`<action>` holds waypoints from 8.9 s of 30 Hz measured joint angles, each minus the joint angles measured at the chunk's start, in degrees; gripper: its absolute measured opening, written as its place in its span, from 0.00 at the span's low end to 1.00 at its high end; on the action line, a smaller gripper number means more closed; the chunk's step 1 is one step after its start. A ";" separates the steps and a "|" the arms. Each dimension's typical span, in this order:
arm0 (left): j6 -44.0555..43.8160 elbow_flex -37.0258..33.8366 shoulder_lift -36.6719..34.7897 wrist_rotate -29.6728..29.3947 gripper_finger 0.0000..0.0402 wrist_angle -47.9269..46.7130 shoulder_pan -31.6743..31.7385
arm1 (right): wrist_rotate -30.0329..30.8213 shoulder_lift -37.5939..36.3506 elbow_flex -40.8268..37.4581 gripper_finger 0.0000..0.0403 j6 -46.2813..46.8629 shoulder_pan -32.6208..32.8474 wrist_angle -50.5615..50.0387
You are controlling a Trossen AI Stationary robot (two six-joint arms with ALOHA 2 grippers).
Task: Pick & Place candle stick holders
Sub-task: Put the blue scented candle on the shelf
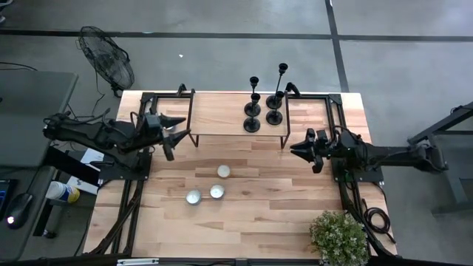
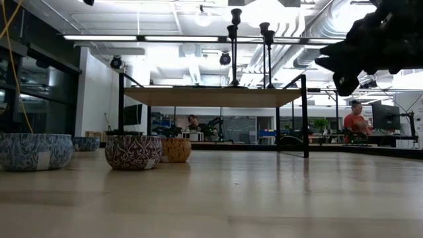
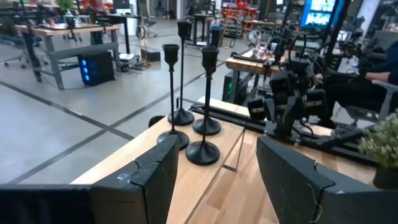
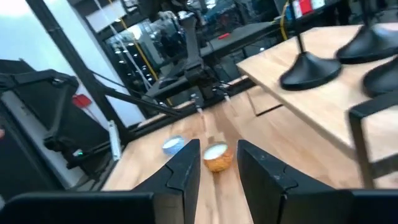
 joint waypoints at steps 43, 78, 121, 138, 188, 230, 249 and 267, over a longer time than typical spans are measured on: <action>1.98 4.64 1.76 -7.25 0.52 2.37 0.04 | 11.69 -16.63 -1.79 0.24 -4.40 7.65 -17.73; -7.98 5.01 14.34 7.24 0.52 4.86 11.64 | 9.36 -16.60 -1.84 0.24 -2.90 7.64 -18.92; -6.49 26.71 35.66 35.06 0.52 -58.35 67.16 | 9.40 -16.58 -1.86 0.24 -2.90 7.63 -18.74; -13.11 15.14 47.98 38.45 0.52 -51.38 74.37 | 9.40 -16.58 -1.86 0.24 -2.90 7.63 -18.69; -26.58 12.98 55.65 42.71 0.49 -45.16 69.20 | 9.38 -16.58 -1.88 0.24 -2.90 7.64 -18.68; -23.33 12.98 57.46 41.42 0.01 -46.41 69.24 | 9.38 -16.58 -1.88 0.24 -2.90 7.65 -18.66; -22.90 13.76 47.64 41.84 0.00 -50.03 69.37 | 9.38 -16.58 -1.88 0.24 -2.90 7.63 -18.68; -18.17 38.79 43.77 41.28 0.00 -64.28 70.62 | 9.40 -16.58 -1.88 0.24 -2.90 7.63 -18.66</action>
